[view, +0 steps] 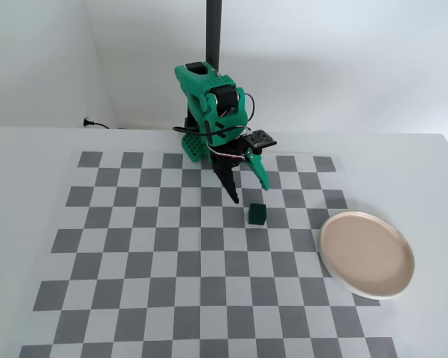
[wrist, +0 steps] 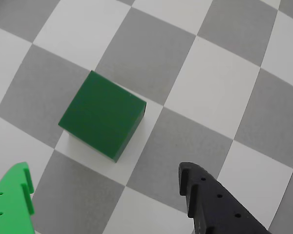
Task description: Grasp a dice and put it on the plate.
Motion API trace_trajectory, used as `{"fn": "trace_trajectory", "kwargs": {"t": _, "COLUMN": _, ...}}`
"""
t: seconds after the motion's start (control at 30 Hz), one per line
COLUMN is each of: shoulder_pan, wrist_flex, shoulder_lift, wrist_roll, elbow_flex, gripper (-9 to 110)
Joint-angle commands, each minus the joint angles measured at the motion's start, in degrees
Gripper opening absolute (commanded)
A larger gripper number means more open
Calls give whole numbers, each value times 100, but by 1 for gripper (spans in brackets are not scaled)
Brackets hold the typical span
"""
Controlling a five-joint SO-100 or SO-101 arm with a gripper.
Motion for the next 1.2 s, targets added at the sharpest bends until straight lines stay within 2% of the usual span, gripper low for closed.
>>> {"fn": "trace_trajectory", "kwargs": {"t": 0.0, "shoulder_pan": -62, "wrist_flex": -290, "shoulder_lift": 26, "wrist_roll": 35, "elbow_flex": -246, "gripper": 32}}
{"fn": "trace_trajectory", "kwargs": {"t": 0.33, "shoulder_pan": -88, "wrist_flex": -905, "shoulder_lift": -325, "wrist_roll": 132, "elbow_flex": 26, "gripper": 36}}
{"fn": "trace_trajectory", "kwargs": {"t": 0.77, "shoulder_pan": -123, "wrist_flex": -2145, "shoulder_lift": -1881, "wrist_roll": 167, "elbow_flex": -105, "gripper": 36}}
{"fn": "trace_trajectory", "kwargs": {"t": 1.0, "shoulder_pan": -193, "wrist_flex": -2435, "shoulder_lift": -3384, "wrist_roll": 387, "elbow_flex": -879, "gripper": 35}}
{"fn": "trace_trajectory", "kwargs": {"t": 1.17, "shoulder_pan": -308, "wrist_flex": -2593, "shoulder_lift": -3814, "wrist_roll": 448, "elbow_flex": -1037, "gripper": 34}}
